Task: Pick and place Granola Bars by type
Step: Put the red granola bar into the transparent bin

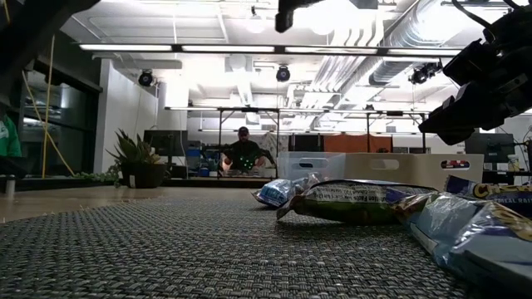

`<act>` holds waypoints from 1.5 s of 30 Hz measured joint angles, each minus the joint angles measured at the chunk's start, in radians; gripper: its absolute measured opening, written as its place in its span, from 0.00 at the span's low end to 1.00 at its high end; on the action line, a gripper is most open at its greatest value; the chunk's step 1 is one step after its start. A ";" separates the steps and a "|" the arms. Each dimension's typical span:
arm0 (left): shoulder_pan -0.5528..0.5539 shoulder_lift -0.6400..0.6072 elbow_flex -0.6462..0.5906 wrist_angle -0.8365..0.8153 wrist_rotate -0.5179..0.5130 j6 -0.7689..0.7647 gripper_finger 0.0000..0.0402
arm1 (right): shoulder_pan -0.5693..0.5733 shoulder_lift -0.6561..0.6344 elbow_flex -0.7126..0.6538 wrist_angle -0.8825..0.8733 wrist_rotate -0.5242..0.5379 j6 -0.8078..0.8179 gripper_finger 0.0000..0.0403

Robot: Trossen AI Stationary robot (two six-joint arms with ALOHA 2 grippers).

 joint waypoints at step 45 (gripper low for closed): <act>-0.638 -0.009 -0.580 0.036 -0.765 -0.321 0.38 | 0.000 0.000 0.000 0.001 0.000 0.000 0.00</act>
